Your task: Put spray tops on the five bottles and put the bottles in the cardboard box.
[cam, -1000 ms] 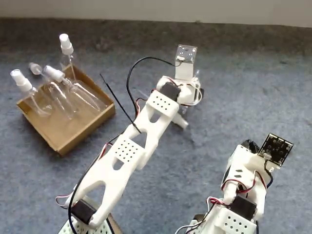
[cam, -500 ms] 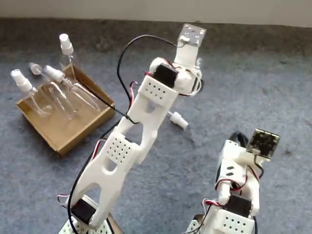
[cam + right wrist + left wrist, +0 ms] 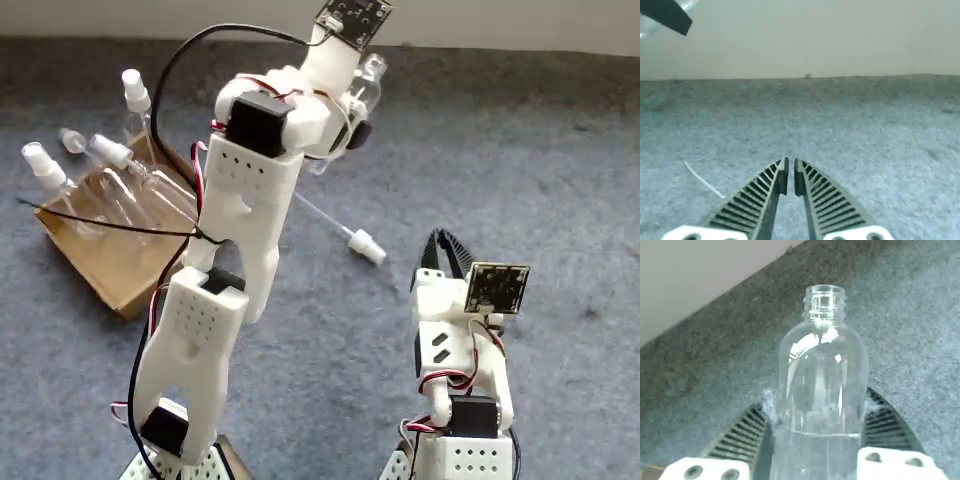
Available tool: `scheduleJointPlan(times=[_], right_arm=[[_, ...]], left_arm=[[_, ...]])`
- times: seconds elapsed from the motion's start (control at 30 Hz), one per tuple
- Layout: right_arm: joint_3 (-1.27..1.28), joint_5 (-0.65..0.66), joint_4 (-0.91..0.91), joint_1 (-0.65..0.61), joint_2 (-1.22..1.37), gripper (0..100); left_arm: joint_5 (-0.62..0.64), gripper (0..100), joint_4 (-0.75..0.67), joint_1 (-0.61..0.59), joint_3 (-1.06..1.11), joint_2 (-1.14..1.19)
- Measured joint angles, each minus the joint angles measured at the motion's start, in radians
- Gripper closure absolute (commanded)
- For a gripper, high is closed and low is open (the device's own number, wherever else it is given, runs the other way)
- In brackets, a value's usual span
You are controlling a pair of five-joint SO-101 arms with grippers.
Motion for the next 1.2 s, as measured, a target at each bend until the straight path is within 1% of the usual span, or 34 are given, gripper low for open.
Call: scheduleJointPlan(times=[0.1, 0.2, 0.4, 0.57, 0.7, 0.87, 1.1, 1.2], right_arm=[[0.0, 0.0, -0.044, -0.049, 0.0, 97.9], [0.0, 0.0, -0.074, -0.121, 0.0, 97.9], [0.0, 0.0, -0.1, -0.245, 0.0, 97.9], [0.0, 0.0, -0.1, -0.301, 0.0, 98.0], [0.0, 0.0, -0.1, -0.304, 0.0, 99.6], [0.0, 0.0, -0.081, -0.31, 0.0, 99.4], [0.0, 0.0, -0.077, -0.31, 0.0, 99.4], [0.0, 0.0, -0.077, -0.31, 0.0, 99.4]], left_arm=[[-0.048, 89, 0.0, -0.008, 0.018, -0.058], [-0.074, 89, 0.0, -0.018, 0.121, -0.143], [-0.097, 89, 0.0, -0.043, 0.505, -0.381], [-0.207, 89, 0.0, -0.063, 0.776, -0.598], [-0.227, 89, 0.0, -0.084, 0.936, -0.733], [-0.227, 89, 0.0, -0.129, 1.112, -0.862], [-0.227, 89, 0.0, -0.129, 1.335, -1.08], [-0.233, 89, -0.038, -0.129, 1.448, -1.172]])
